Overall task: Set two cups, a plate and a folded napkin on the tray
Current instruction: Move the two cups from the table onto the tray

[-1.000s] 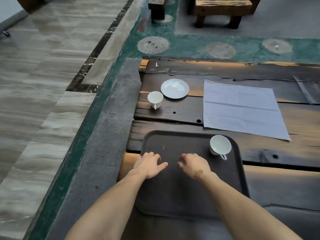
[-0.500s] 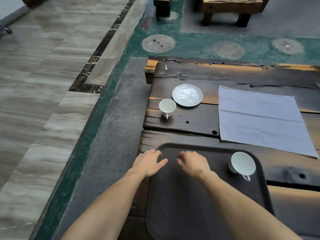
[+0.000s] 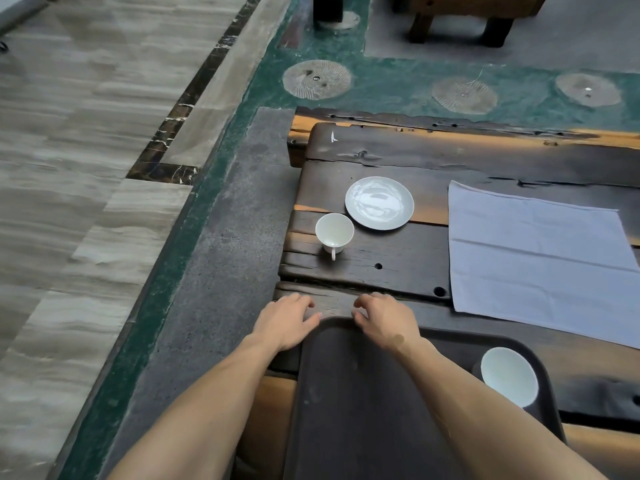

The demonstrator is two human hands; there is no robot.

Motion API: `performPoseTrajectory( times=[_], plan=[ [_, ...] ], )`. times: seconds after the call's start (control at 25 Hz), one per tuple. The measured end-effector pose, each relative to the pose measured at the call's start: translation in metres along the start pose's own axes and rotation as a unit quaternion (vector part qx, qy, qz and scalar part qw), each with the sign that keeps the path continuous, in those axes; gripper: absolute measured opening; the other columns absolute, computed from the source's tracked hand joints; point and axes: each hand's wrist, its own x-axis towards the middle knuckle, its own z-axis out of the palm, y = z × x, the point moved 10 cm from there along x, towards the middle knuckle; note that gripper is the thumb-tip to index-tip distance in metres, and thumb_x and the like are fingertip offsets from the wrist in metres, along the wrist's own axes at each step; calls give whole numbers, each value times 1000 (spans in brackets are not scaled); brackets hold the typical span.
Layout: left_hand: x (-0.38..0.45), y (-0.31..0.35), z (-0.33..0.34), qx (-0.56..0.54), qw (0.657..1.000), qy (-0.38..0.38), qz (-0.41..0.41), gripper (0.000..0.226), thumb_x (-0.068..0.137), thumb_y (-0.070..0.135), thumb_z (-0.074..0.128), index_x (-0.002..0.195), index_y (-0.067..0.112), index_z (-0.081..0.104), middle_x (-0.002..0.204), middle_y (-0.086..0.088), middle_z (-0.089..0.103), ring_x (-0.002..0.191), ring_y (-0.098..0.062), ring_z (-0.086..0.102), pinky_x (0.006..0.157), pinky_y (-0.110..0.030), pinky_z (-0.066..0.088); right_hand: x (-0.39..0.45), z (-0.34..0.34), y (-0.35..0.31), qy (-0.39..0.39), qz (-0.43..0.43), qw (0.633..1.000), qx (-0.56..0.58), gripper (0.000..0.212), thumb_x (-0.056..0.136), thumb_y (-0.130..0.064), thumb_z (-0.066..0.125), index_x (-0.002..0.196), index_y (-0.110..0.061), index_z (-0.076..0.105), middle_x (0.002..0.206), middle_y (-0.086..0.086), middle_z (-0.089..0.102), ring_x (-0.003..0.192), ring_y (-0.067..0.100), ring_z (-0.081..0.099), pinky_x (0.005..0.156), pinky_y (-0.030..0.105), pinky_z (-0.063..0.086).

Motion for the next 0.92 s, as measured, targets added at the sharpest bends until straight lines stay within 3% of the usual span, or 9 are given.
performPoseTrajectory(
  times=[0.2,0.36,0.68,0.92],
  plan=[
    [42,-13,-17,-9,1000,27,-6,44,98,53,43,129,23,55,128,0,58,121,-23,54,97,-39,43,41,-14,11,25,2,1000,-14,32,96,-41,45,117,-23,62,120,1,65,111,26,58,83,37,49],
    [72,-19,-31,-13,999,45,-8,46,96,53,47,131,24,54,130,-1,58,122,-22,54,97,-39,43,69,-23,21,39,8,999,-3,36,96,-40,47,126,-24,59,127,1,62,115,26,57,85,38,48],
    [120,-32,-47,-45,996,72,-8,62,86,53,64,139,27,45,137,0,54,126,-22,51,98,-40,44,117,-31,29,67,-10,997,26,45,93,-45,57,132,-26,50,127,2,62,117,27,56,86,40,50],
    [145,-32,-56,-112,989,99,-5,79,72,49,78,140,32,40,126,3,58,119,-17,54,92,-42,48,141,-26,23,71,-21,996,41,58,88,-47,63,137,-28,39,125,2,61,114,28,56,82,42,48]
  ],
)
